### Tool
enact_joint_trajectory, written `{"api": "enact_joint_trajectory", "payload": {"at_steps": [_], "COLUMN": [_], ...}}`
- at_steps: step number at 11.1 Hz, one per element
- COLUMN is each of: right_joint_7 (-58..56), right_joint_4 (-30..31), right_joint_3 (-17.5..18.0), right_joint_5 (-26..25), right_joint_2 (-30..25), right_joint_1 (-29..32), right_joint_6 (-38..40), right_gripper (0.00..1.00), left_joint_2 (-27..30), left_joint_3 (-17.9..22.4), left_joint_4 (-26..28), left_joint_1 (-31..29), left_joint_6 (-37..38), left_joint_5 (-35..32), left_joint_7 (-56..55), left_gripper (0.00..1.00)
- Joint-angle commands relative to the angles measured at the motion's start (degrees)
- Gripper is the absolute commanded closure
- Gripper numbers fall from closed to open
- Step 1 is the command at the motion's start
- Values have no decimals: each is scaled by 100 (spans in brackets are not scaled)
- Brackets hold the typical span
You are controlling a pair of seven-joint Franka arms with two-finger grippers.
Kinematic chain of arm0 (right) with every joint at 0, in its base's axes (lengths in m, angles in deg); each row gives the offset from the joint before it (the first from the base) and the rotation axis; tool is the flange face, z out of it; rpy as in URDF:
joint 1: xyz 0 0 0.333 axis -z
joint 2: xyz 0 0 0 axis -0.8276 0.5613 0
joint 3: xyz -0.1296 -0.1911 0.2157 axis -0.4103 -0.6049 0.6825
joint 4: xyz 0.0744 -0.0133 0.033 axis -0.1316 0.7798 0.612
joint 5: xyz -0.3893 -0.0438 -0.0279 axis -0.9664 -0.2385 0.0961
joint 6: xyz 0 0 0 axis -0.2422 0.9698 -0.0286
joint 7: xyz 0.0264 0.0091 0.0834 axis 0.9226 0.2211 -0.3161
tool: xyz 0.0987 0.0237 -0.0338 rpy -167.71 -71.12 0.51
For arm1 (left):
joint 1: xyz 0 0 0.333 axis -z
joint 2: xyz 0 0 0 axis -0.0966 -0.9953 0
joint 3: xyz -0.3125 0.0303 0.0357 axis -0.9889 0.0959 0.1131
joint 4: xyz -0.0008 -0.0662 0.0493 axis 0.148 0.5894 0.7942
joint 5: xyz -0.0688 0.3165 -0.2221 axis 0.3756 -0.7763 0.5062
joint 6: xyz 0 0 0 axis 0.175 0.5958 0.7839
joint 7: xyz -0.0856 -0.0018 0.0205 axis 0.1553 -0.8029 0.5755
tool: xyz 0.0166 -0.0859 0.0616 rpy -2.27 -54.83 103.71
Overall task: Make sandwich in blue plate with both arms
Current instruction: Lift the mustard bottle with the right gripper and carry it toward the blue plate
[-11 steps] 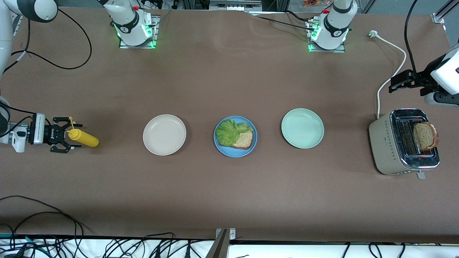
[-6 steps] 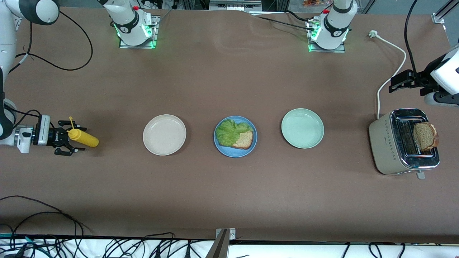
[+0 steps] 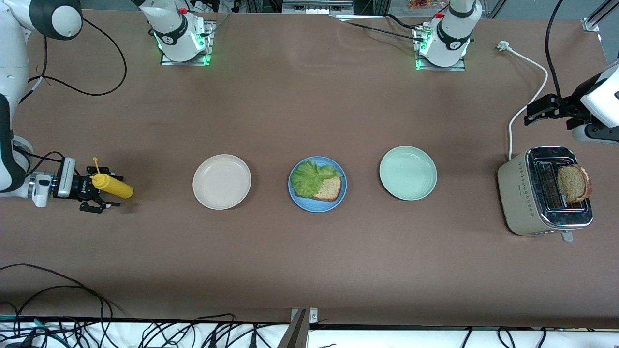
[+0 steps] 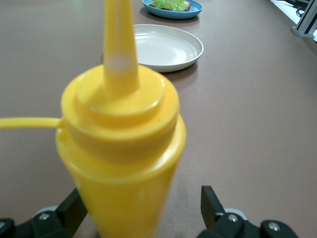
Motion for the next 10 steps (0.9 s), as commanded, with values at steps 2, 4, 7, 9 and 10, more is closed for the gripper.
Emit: {"api": "enact_joint_trajectory", "payload": {"at_steps": [2, 4, 7, 9, 10], "right_joint_7": [-31, 39, 599, 1511, 2020], "right_joint_4": [-84, -120, -120, -102, -93], "right_joint_3": [70, 70, 70, -96, -237], "right_joint_5": [115, 97, 45, -191, -263], "right_joint_2": [46, 20, -33, -313, -480], "right_joint_1": [-7, -130, -340, -787, -1042], "right_joint_6": [-122, -218, -420, -613, -693], "right_gripper": [54, 100, 100, 100, 100], "left_joint_2": [111, 111, 111, 111, 102], "left_joint_3": [-18, -18, -18, -18, -18], "left_joint_4": [71, 71, 71, 71, 71], "left_joint_1": [-21, -21, -21, -21, -21], "left_joint_6": [-3, -3, -3, -3, -3], "left_joint_5": [13, 13, 13, 13, 13], "left_joint_7": [-27, -27, -27, -27, -27], "left_gripper": [0, 0, 0, 0, 0]}}
